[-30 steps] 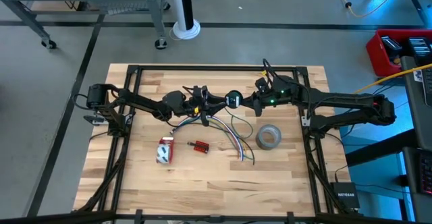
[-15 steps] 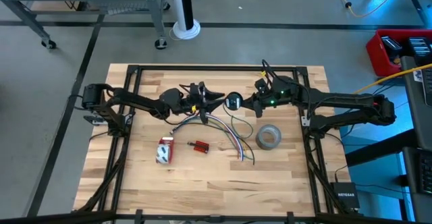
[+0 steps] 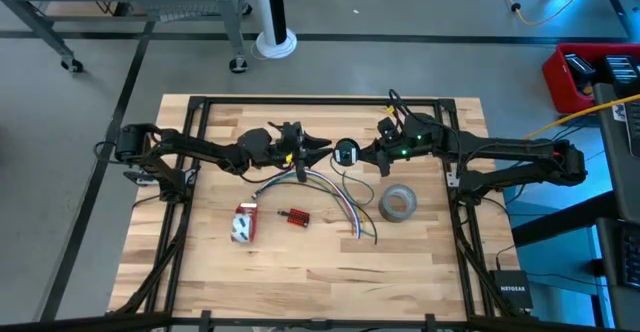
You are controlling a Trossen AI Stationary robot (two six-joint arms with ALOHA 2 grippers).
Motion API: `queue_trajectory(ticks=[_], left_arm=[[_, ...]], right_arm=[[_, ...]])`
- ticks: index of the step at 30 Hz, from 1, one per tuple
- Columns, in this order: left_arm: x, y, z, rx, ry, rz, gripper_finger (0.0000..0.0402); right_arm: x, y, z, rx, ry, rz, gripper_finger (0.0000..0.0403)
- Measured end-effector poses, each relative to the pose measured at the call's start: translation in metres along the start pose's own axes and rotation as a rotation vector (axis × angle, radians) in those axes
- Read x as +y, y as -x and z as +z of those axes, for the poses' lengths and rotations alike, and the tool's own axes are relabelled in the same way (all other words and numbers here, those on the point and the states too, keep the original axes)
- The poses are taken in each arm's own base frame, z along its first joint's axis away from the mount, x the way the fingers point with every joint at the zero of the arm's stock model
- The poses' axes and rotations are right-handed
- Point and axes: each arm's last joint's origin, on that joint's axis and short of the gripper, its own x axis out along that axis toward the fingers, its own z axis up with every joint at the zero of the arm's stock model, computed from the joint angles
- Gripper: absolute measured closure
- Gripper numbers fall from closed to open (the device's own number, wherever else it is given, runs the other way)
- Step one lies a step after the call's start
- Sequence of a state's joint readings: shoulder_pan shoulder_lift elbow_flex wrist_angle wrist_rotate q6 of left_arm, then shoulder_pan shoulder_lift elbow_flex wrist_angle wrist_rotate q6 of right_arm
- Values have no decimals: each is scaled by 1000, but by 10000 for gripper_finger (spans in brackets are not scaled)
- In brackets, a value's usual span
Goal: Coil cords
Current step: Uncoil the green wire from the black spool
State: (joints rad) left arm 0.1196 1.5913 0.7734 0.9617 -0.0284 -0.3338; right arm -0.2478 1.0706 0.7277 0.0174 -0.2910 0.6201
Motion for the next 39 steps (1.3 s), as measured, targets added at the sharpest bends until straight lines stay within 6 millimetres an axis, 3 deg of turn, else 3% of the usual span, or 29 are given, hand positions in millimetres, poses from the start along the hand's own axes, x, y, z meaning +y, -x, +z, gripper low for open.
queue_trajectory(ticks=[7, 17, 23, 30, 35, 39], left_arm=[[-4, 0, -1, 1, 2, -13, 275], [5, 0, 2, -13, -2, 39, 275], [2, 3, 11, -33, -26, 37, 275], [0, 8, 14, 32, -49, 58, 275], [-6, 10, -1, 169, -51, 56, 275], [-11, 10, -3, 175, -62, 46, 275]], right_arm=[[1, 0, 1, -5, 2, 5, 400], [0, 0, 1, -20, -1, -13, 400], [-1, 0, 1, -22, -3, -32, 400], [-2, 0, -1, -9, -5, -40, 400], [-2, 0, -1, -8, -5, -40, 400], [-2, 0, -1, -8, -4, -39, 400]])
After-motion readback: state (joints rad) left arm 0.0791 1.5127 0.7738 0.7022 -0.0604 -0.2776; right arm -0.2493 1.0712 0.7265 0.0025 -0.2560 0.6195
